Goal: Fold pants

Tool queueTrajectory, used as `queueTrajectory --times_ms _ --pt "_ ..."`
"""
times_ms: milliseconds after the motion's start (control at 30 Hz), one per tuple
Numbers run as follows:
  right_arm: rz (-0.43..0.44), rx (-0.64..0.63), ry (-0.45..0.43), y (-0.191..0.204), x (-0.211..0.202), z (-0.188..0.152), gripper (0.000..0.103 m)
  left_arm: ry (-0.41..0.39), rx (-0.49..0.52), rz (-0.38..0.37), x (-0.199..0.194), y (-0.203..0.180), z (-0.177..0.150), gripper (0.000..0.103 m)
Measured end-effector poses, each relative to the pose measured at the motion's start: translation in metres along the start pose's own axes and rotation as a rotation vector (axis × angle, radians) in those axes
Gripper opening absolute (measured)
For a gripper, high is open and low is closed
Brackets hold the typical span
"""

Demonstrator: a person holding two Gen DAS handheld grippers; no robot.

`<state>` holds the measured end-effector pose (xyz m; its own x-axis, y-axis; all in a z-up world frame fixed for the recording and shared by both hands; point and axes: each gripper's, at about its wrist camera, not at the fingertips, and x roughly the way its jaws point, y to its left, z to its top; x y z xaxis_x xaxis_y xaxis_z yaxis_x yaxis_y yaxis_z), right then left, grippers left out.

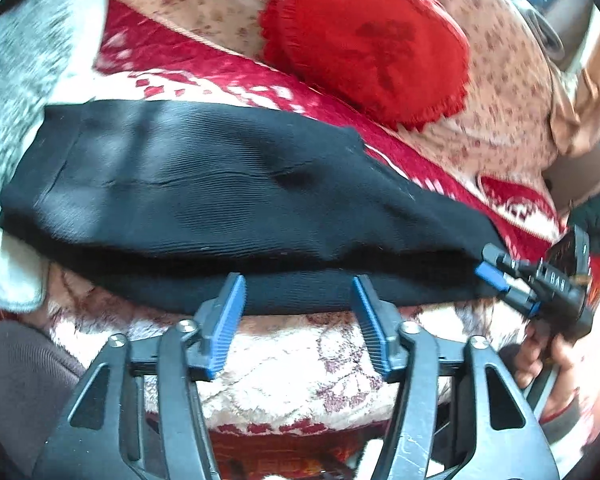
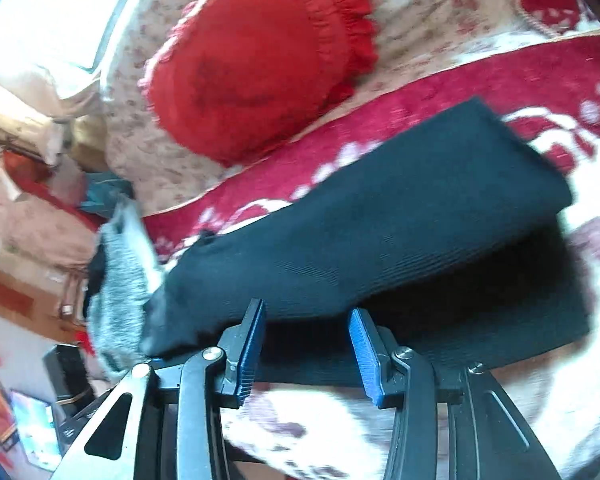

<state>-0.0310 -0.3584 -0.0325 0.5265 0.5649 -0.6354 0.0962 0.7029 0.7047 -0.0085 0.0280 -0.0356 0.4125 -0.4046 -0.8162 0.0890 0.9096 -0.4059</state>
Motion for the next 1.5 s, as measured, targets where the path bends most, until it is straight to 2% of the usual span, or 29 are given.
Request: queueTrajectory --times_ms 67,100,233,400,433,467,500,533,633,700,800,867,967,1033,1067,1133,1233,1300,1400,1467,1500 --pt "0.048 -0.014 0.016 0.01 0.01 -0.004 0.042 -0.011 -0.048 0.002 -0.002 0.011 0.001 0.061" --pt "0.087 -0.016 0.065 0.017 0.021 -0.007 0.042 -0.02 -0.071 0.007 -0.003 0.016 0.002 0.061" --pt "0.141 -0.025 0.08 0.035 0.051 -0.012 0.042 -0.058 -0.174 0.003 -0.006 0.034 0.006 0.061" --pt "0.159 0.008 0.076 0.041 0.073 -0.01 0.042 -0.084 -0.28 0.002 0.005 0.051 0.017 0.061" --pt "0.166 0.018 0.081 0.039 0.076 -0.008 0.037 -0.095 -0.301 0.003 0.007 0.054 0.02 0.06" --pt "0.171 0.028 0.082 0.038 0.079 -0.008 0.03 -0.105 -0.306 0.004 0.007 0.054 0.022 0.05" --pt "0.172 0.032 0.075 0.036 0.08 -0.007 0.015 -0.123 -0.307 0.013 0.007 0.055 0.024 0.04" --pt "0.167 0.033 0.071 0.037 0.082 -0.008 0.008 -0.136 -0.297 0.04 0.006 0.057 0.028 0.024" --pt "0.158 -0.022 0.054 0.05 0.076 -0.009 0.006 -0.148 -0.285 0.021 -0.001 0.064 0.034 0.011" --pt "0.158 -0.072 0.045 0.062 0.066 -0.01 0.005 -0.159 -0.274 0.019 -0.01 0.066 0.036 0.009" --pt "0.201 -0.111 0.065 0.081 0.048 -0.015 0.005 -0.177 -0.231 0.031 -0.031 0.066 0.033 0.008" --pt "0.206 -0.16 0.089 0.094 0.038 -0.025 0.005 -0.184 -0.193 0.068 -0.04 0.065 0.025 0.009" --pt "0.112 -0.228 0.106 0.096 0.048 -0.04 0.005 -0.103 -0.195 0.1 -0.021 0.071 0.015 0.008" --pt "0.058 -0.156 0.154 0.076 0.069 -0.043 0.005 -0.039 -0.217 0.126 -0.005 0.076 0.007 0.009" --pt "0.037 -0.105 0.179 0.067 0.078 -0.045 0.006 -0.04 -0.219 0.123 -0.005 0.076 0.004 0.009" --pt "0.047 -0.062 0.195 0.057 0.083 -0.047 0.01 -0.054 -0.2 0.127 -0.015 0.076 0.003 0.01" --pt "0.025 -0.118 0.192 0.061 0.07 -0.047 0.023 -0.084 -0.179 0.163 -0.042 0.079 0.003 0.01" --pt "0.005 -0.167 0.211 0.063 0.059 -0.047 0.023 -0.106 -0.168 0.196 -0.057 0.083 0.004 0.01" --pt "-0.011 -0.173 0.213 0.055 0.035 -0.047 0.023 -0.125 -0.158 0.198 -0.067 0.083 0.007 0.012" --pt "-0.019 -0.171 0.201 0.047 0.014 -0.044 0.023 -0.127 -0.14 0.192 -0.068 0.078 0.01 0.024" --pt "-0.026 -0.176 0.193 0.047 0.008 -0.042 0.023 -0.13 -0.124 0.185 -0.066 0.071 0.013 0.024"
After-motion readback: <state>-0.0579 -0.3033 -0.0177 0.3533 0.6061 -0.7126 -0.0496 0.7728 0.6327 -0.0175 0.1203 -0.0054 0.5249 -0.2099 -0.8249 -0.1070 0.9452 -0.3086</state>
